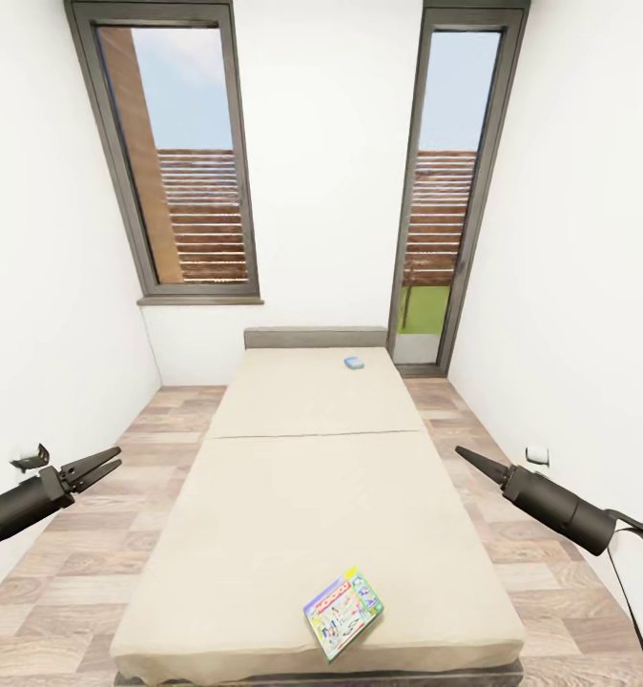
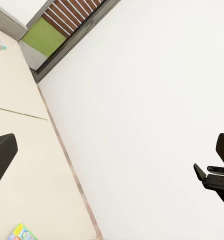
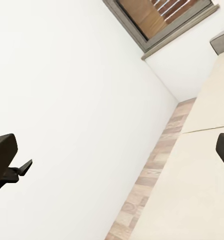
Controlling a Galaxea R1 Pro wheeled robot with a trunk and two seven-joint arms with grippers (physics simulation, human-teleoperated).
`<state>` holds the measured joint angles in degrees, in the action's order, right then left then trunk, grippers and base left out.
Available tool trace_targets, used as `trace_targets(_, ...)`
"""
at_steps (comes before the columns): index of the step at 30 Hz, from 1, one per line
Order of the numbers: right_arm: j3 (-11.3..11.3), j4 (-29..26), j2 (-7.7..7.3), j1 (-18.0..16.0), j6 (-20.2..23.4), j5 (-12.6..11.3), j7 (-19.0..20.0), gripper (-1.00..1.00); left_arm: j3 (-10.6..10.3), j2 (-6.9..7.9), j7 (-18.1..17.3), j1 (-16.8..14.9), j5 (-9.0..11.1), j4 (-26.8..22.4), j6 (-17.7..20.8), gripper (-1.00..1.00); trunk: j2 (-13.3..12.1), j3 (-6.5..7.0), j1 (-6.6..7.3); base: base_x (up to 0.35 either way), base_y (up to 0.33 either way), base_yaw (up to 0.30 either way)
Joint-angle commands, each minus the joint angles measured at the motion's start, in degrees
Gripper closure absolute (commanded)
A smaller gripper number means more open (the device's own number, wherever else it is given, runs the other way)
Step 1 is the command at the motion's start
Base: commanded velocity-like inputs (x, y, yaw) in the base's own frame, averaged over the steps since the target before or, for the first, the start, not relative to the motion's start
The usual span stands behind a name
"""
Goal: Put all the toys in the child's room - the three board games (two on the bed and one on the table), the two jigsaw puzzles on the table, and the tennis ball on the table - inside the toy box on the table in the child's room.
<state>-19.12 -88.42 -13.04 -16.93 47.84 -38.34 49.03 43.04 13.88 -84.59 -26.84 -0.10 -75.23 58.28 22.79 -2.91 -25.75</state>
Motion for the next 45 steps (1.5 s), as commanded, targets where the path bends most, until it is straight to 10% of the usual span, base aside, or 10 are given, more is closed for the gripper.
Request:
trace_targets(1,0.0,0.0,0.01,-0.1,0.3,-0.1,-0.2,-1.0,0.0,0.0,-0.5,-0.1,-0.1,0.0,0.6,-1.0,0.1,-0.12,-0.04,-0.009,0.005,-0.006)
trace_targets(45,1.2,-0.1,0.03,0.0,-0.5,-0.2,-3.2,-1.0,-0.1,-0.01,-1.5,-0.1,-0.1,0.0,0.6,-1.0,0.1,3.82,-0.04,-0.072,0.062,0.025)
